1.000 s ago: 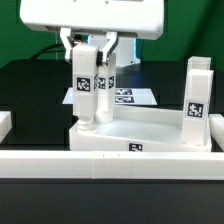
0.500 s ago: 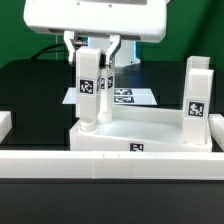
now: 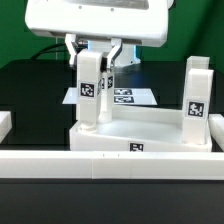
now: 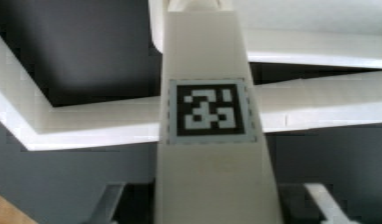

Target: Assemble desk

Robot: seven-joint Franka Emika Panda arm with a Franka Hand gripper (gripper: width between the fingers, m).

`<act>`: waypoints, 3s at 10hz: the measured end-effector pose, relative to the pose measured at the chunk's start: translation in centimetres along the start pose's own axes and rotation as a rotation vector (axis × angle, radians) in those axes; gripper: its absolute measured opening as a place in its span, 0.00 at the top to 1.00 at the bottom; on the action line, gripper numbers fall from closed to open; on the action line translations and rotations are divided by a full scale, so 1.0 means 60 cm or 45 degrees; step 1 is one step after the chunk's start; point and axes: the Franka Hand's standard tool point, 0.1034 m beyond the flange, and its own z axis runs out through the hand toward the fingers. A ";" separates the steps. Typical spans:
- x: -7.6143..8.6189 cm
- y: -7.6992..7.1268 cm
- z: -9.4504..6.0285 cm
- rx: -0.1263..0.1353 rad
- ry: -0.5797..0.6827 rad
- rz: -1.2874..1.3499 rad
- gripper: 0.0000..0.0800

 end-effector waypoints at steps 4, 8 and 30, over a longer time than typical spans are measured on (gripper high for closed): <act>-0.002 -0.001 0.002 -0.001 -0.001 -0.003 0.64; -0.002 0.000 0.009 -0.023 0.056 -0.020 0.64; -0.005 -0.008 0.004 0.059 -0.208 -0.024 0.19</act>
Offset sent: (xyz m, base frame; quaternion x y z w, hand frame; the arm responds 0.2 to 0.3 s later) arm -0.0010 0.0026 -0.0012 0.0026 0.0097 0.0052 0.9999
